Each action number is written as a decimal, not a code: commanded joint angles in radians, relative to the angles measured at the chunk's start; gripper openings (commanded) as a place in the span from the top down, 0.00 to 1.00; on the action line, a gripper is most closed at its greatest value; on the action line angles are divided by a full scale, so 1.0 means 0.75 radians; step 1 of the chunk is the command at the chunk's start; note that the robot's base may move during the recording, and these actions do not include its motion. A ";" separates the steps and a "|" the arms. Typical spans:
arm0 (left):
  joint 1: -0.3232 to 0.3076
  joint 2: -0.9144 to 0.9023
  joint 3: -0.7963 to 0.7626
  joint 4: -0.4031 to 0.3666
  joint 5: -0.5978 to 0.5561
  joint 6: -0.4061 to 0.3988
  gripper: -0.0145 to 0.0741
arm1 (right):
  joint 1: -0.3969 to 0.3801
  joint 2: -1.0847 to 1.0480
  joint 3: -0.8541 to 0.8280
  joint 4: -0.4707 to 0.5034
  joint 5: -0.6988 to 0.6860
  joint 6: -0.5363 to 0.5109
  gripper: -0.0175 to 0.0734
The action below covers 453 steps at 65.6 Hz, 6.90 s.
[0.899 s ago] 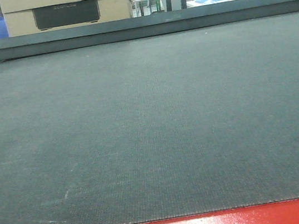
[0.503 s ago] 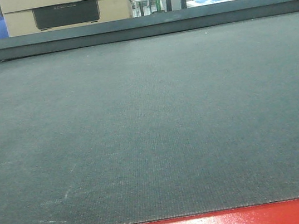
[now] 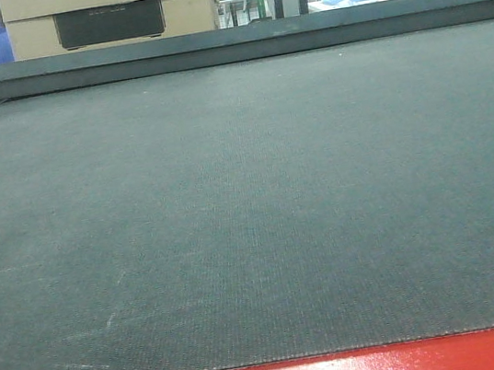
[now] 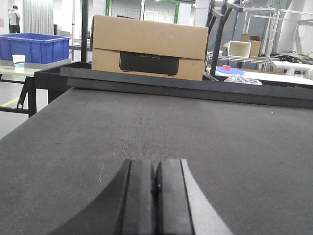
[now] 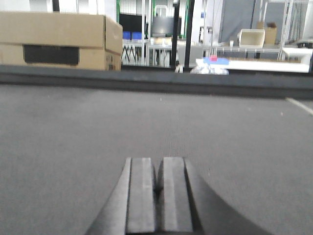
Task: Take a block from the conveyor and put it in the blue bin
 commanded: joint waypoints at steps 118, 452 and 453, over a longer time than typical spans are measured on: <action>-0.006 1.705 -1.384 -0.084 1.398 -0.001 0.96 | -0.009 2.071 -1.602 -0.001 1.422 0.147 0.35; -0.009 0.481 -0.710 0.177 0.383 -0.139 0.96 | -0.083 0.378 -0.620 0.019 0.305 0.018 0.99; -0.009 0.481 -0.710 0.177 0.383 -0.139 0.96 | -0.083 0.378 -0.620 0.019 0.305 0.018 0.99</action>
